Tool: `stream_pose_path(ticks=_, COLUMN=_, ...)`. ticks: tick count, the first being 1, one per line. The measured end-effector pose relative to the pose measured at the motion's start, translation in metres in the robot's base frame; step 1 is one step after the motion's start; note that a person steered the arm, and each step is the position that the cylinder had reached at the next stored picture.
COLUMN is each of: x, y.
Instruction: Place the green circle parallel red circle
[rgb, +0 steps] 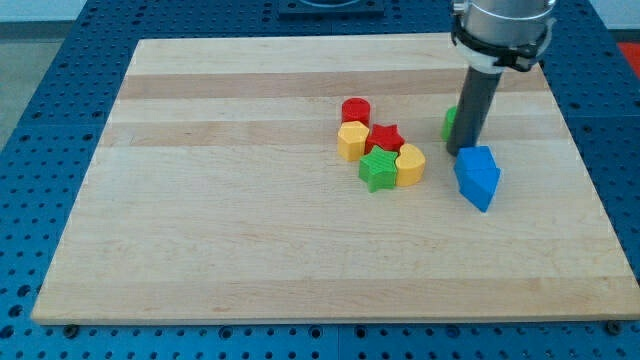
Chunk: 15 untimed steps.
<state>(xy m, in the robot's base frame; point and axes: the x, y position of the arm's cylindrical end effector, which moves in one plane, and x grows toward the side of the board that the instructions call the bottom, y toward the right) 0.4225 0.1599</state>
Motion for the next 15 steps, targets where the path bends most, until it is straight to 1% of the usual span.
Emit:
stream_pose_path(ticks=2, x=0.0, y=0.025)
stream_pose_path(ticks=3, x=-0.005, y=0.023)
stream_pose_path(ticks=7, x=-0.059, y=0.0)
stream_pose_path(ticks=11, x=-0.099, y=-0.084)
stream_pose_path(ticks=15, x=-0.104, y=-0.167)
